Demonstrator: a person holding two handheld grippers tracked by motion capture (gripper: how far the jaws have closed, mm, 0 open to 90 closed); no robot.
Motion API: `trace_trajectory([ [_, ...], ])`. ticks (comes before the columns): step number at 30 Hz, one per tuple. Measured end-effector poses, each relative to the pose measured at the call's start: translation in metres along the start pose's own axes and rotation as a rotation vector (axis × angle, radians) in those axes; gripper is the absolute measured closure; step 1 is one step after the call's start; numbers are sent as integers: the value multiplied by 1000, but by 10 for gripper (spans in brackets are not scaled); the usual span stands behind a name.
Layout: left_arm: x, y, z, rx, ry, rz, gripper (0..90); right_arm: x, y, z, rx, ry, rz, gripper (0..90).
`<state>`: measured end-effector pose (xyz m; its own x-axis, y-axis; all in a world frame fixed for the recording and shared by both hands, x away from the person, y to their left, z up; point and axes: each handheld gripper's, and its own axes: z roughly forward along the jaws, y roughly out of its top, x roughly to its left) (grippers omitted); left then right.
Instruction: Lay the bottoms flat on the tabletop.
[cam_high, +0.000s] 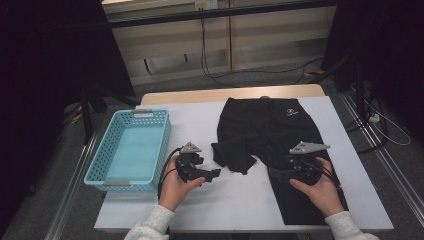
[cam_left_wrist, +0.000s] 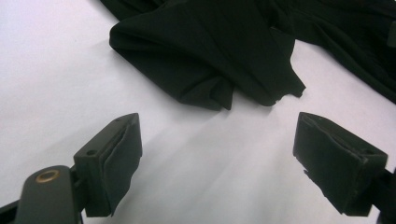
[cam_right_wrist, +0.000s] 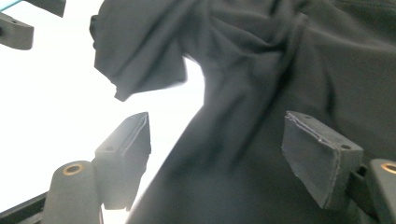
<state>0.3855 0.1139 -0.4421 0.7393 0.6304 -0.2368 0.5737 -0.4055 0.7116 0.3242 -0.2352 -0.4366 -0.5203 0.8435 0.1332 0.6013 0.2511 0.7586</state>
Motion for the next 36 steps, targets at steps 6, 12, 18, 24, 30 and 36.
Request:
trace_trajectory([
  [6,2,-4,-4,-1,10,-4,153,12,9,12,-8,47,-31,242],
  [12,0,-5,-9,-3,7,-6,152,21,13,27,24,32,-83,266],
  [18,1,-7,-10,-10,18,-12,152,25,18,37,28,47,-100,338],
  [24,2,-7,-12,-12,19,-14,152,36,23,46,29,61,-143,433],
  [30,2,-9,-14,-14,23,-17,152,45,27,58,22,73,-144,568],
  [36,4,-11,-17,-17,26,-23,153,57,30,70,52,96,-191,591],
])
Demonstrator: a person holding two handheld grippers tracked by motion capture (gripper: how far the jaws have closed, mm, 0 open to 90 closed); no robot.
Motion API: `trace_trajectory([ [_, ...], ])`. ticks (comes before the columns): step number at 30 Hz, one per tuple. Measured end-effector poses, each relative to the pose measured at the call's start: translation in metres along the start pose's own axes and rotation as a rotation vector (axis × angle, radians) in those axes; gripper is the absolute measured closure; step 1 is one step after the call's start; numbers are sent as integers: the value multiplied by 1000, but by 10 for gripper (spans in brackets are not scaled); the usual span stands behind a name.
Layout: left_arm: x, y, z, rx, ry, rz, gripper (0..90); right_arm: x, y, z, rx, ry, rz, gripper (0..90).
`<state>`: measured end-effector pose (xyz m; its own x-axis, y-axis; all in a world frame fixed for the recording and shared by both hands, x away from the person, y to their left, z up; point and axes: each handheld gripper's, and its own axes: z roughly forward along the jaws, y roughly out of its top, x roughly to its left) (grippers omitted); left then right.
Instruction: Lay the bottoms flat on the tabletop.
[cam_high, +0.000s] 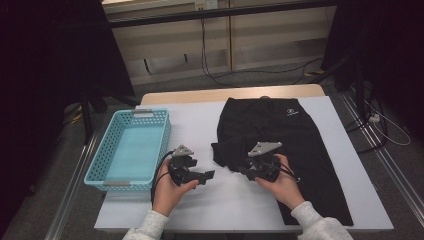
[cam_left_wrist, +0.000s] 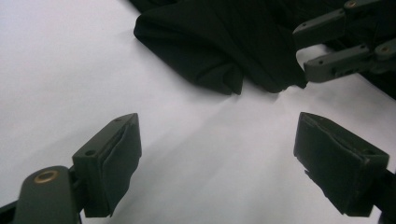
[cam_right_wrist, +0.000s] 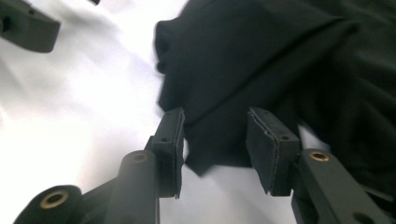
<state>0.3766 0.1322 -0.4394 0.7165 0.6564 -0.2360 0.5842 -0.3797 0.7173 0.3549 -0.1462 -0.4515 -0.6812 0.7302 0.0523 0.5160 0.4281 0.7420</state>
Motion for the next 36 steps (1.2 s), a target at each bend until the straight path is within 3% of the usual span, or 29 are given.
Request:
trace_trajectory([
  [4,0,-1,0,3,-3,-4,156,8,3,10,30,18,-31,588],
  [7,0,-2,-1,1,0,-4,156,12,4,15,36,-1,-56,588],
  [9,0,-2,-1,2,1,-7,157,14,4,16,36,-11,-56,647],
  [12,0,-2,-3,0,-1,-8,157,13,5,16,39,-17,-54,804],
  [16,0,-2,-3,-4,3,-6,158,6,5,15,32,-8,-18,886],
  [18,1,-2,-3,-2,-2,-9,160,4,5,13,27,-8,-4,894],
  [22,1,-2,-1,-1,-2,-7,163,-4,10,-4,-57,14,56,897],
  [26,0,-2,1,-2,-12,1,189,-11,10,-20,-102,16,92,897],
  [31,-3,2,6,-15,-35,22,274,-12,8,-38,-142,14,96,897],
  [36,-6,5,16,-6,-54,52,337,-15,2,-44,-151,6,119,897],
])
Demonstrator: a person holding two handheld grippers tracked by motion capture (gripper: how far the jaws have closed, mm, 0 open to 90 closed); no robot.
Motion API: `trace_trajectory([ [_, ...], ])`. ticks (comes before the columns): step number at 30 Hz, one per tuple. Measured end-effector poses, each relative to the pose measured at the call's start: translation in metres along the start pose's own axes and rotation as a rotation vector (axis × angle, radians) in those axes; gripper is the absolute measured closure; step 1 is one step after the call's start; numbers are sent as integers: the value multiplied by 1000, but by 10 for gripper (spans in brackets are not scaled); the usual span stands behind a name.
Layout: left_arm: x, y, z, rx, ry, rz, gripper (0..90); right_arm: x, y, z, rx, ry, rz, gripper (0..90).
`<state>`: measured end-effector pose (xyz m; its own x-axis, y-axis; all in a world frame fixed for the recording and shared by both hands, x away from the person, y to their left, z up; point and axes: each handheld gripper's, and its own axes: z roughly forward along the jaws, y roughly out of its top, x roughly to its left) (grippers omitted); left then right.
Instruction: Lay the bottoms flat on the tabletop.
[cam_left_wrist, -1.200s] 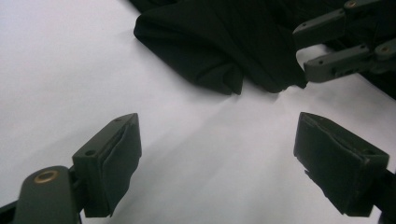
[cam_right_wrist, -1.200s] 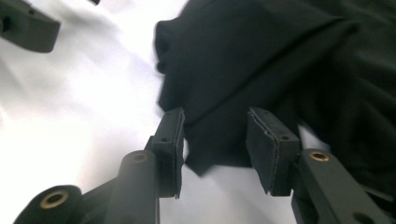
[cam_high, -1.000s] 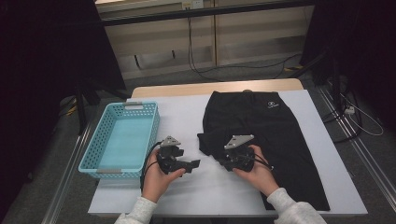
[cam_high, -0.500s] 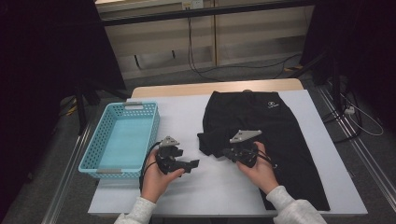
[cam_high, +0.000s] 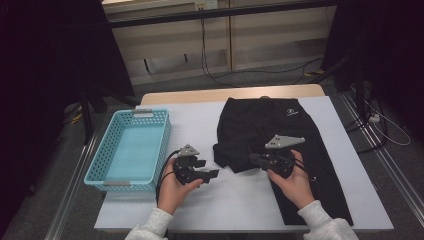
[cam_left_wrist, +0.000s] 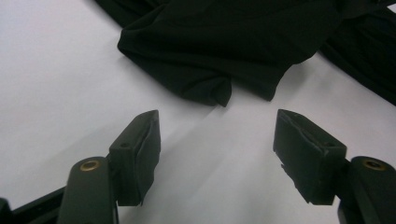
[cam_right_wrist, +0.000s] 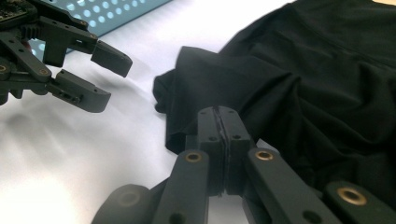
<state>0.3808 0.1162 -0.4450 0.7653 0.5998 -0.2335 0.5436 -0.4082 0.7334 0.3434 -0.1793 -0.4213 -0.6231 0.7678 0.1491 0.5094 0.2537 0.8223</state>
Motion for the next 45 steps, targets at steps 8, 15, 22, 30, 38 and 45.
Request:
trace_trajectory([
  [8,3,3,13,-12,4,29,537,-7,-6,-11,-13,-26,26,896],
  [15,1,7,26,-26,27,40,600,-4,-7,-14,-10,-23,14,895],
  [22,4,7,35,-11,34,38,790,-3,-7,-16,-13,-12,19,895],
  [30,12,12,17,-25,72,-16,895,-5,-8,-19,-15,-13,24,895],
  [38,22,8,13,-32,75,-67,840,-2,-8,-17,2,-6,17,894],
  [45,13,9,6,-40,97,-48,415,-1,-13,-10,37,-12,4,893],
])
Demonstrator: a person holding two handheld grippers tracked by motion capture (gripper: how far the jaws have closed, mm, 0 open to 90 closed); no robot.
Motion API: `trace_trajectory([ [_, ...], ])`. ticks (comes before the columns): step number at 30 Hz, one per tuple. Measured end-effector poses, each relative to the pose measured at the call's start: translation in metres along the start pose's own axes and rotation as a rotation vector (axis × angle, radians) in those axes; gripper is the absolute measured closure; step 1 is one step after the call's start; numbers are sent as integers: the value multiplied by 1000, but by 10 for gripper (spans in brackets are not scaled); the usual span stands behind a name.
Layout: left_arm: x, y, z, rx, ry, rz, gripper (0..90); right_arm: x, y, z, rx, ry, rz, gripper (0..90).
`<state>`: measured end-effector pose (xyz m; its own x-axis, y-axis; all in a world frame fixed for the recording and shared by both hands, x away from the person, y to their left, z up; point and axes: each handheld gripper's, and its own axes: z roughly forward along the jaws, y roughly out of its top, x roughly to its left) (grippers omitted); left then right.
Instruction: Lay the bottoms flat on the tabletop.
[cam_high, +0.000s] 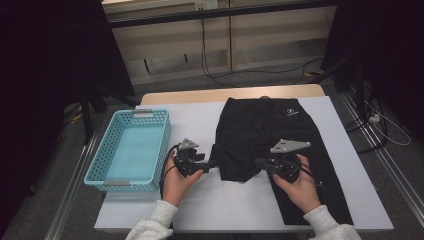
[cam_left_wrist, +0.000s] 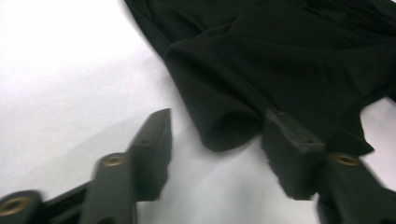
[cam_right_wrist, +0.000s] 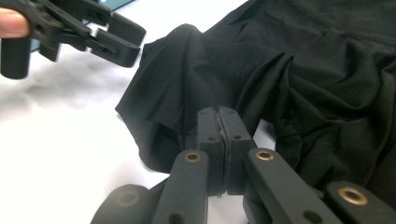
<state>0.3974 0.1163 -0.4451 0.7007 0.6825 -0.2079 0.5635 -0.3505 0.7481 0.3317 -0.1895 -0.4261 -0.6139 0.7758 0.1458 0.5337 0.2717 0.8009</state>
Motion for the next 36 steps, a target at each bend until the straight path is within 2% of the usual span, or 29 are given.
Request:
trace_trajectory([
  [2,-4,1,-3,2,-13,16,379,0,-1,2,6,1,-7,893],
  [3,-7,1,-5,9,-21,35,381,0,-1,3,9,2,-5,893],
  [9,-24,-2,-1,26,-84,70,382,0,-1,6,22,-5,-7,892],
  [19,-34,-10,13,81,-109,109,418,0,-3,10,42,-11,-12,890],
  [27,-34,-11,15,96,-107,92,601,0,-5,12,49,-14,-7,888],
  [29,-35,-11,15,106,-111,92,681,0,-5,12,50,-13,-7,888],
  [36,-34,-10,12,151,-132,43,882,-1,-6,12,53,-11,-6,887],
])
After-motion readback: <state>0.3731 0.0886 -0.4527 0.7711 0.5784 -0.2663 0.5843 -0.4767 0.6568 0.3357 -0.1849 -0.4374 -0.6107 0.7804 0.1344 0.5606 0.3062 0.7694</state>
